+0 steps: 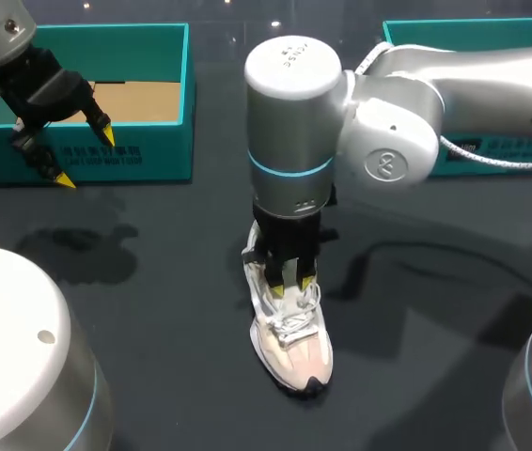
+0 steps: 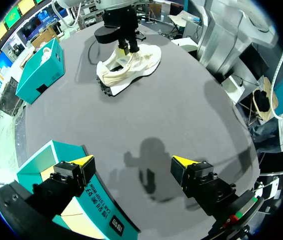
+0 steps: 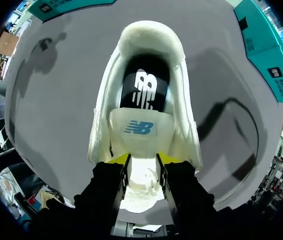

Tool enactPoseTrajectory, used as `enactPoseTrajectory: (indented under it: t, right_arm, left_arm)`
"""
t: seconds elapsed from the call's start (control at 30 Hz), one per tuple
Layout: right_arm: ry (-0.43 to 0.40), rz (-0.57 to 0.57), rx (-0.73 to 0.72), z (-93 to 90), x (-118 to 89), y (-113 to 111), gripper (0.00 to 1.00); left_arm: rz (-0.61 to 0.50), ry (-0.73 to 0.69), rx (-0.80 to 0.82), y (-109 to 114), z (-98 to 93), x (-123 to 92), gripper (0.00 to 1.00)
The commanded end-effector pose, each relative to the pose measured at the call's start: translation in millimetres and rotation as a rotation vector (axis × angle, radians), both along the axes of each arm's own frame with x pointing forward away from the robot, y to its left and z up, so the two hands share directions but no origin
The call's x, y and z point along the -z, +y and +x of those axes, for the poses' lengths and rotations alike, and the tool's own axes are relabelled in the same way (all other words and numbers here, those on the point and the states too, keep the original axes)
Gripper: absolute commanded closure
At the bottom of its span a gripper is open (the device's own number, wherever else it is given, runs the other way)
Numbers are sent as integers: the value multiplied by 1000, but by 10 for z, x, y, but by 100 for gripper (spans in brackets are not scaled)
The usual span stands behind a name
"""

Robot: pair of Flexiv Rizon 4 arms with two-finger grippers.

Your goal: Take the shoe out of the shoebox, open the shoe tongue, remove and reinsert the insole, then place the shoe into the shoebox

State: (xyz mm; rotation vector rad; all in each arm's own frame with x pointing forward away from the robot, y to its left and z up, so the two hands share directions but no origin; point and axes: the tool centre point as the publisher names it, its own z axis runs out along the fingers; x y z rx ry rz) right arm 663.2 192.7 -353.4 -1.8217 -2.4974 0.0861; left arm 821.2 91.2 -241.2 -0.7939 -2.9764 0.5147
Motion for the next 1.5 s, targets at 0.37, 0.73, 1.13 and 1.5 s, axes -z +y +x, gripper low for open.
enactPoseTrajectory:
  t: [0.37, 0.73, 1.13, 1.5]
  right_arm:
    - [-19, 11, 10, 34, 133, 25, 66]
    - [-93, -22, -62, 199, -139, 124, 66]
    - [-167, -44, -389, 346, -620, 191, 52]
    - [-192, 23, -853, 481, -896, 206, 0]
  left_arm:
    - [2, 1, 1, 2, 3, -4, 0]
    - [2, 1, 1, 2, 3, -4, 0]
    - [2, 1, 1, 2, 3, -4, 0]
    - [2, 1, 1, 2, 3, -4, 0]
